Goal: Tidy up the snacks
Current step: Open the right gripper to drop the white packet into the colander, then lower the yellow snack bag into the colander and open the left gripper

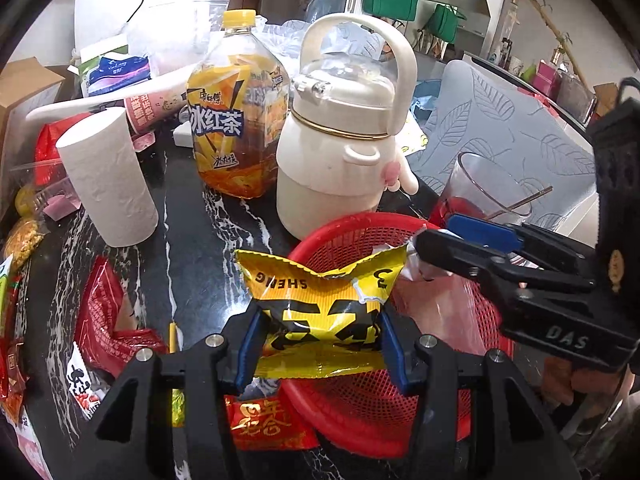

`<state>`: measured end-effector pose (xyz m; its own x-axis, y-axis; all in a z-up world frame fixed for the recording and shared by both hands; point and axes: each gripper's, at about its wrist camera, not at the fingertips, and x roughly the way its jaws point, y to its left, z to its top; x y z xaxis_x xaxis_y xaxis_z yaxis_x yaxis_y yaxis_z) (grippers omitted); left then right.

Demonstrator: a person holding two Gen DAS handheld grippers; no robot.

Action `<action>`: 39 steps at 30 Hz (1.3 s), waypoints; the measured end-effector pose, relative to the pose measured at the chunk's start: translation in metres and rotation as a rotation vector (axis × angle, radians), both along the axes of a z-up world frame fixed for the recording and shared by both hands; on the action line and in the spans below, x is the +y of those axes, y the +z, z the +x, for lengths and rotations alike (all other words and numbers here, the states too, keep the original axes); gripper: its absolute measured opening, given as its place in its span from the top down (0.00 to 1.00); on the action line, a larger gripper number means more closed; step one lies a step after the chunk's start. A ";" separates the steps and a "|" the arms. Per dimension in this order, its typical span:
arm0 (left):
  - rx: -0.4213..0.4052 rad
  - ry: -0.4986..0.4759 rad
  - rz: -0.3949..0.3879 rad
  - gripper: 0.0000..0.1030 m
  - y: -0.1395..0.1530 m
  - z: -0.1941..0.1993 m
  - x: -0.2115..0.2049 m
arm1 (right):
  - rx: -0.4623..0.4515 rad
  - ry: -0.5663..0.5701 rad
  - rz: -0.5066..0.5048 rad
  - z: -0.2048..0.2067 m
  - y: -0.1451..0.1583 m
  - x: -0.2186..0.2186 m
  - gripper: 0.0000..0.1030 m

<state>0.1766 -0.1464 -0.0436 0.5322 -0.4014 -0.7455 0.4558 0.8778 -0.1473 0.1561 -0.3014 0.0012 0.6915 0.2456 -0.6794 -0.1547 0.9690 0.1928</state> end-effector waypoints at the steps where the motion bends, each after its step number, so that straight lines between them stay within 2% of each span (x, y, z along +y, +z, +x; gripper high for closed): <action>1: -0.001 -0.001 0.000 0.52 0.000 0.001 -0.001 | -0.004 -0.006 0.007 -0.002 0.002 -0.002 0.53; 18: -0.032 -0.017 0.026 0.51 0.007 0.018 -0.026 | -0.028 -0.057 0.051 -0.016 0.008 -0.020 0.53; 30: -0.025 -0.061 0.080 0.51 -0.008 0.028 -0.045 | -0.013 -0.056 0.076 -0.015 0.001 -0.027 0.53; 33: -0.038 -0.079 0.107 0.46 -0.009 0.026 -0.051 | -0.007 -0.057 0.080 -0.013 -0.001 -0.027 0.53; 39: -0.049 -0.072 0.097 0.35 -0.006 0.022 -0.052 | -0.011 -0.060 0.080 -0.013 0.000 -0.027 0.53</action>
